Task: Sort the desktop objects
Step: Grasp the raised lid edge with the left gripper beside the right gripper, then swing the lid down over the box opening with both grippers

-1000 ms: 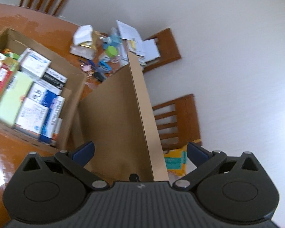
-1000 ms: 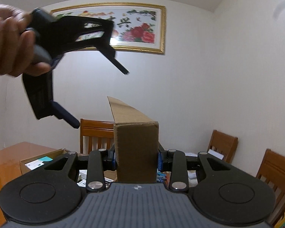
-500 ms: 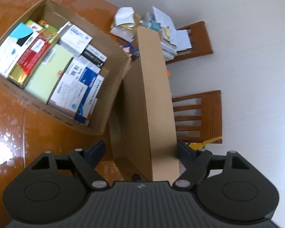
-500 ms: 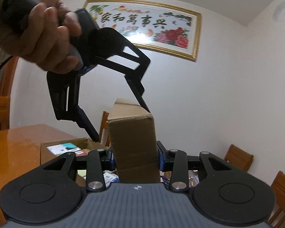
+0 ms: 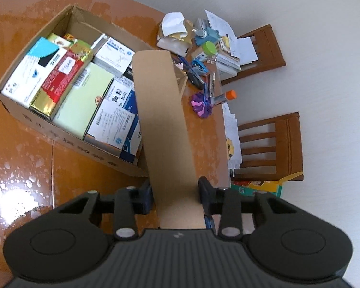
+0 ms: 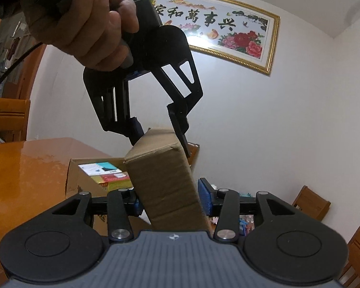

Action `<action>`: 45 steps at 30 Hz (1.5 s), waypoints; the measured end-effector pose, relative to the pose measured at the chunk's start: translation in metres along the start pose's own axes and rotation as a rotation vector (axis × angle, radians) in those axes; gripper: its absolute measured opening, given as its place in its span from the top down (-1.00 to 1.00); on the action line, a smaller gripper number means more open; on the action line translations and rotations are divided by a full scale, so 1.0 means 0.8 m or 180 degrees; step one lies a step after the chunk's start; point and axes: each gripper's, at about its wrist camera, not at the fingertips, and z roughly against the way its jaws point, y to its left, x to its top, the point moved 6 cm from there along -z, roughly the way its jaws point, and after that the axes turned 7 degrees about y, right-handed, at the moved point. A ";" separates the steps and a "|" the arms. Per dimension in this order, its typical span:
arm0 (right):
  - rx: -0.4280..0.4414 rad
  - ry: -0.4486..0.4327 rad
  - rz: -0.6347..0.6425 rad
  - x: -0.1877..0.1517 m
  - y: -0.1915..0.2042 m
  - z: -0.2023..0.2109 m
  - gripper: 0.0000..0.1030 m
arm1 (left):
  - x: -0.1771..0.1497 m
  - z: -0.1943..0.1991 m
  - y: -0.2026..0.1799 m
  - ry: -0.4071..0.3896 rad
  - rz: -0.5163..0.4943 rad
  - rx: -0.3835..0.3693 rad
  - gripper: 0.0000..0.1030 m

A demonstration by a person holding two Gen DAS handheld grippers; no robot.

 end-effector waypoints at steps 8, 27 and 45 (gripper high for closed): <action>0.0061 0.0120 -0.0122 -0.008 -0.005 -0.004 -0.47 | 0.009 -0.006 0.018 0.0030 0.0201 -0.0160 0.34; 0.0563 0.0661 -0.6162 -0.238 -0.141 0.019 -0.71 | 0.018 -0.012 0.038 0.0106 0.0131 -0.0213 0.33; 0.0451 0.0272 -0.7700 -0.279 -0.114 -0.049 0.04 | 0.015 -0.020 0.051 0.0115 0.0186 -0.0261 0.31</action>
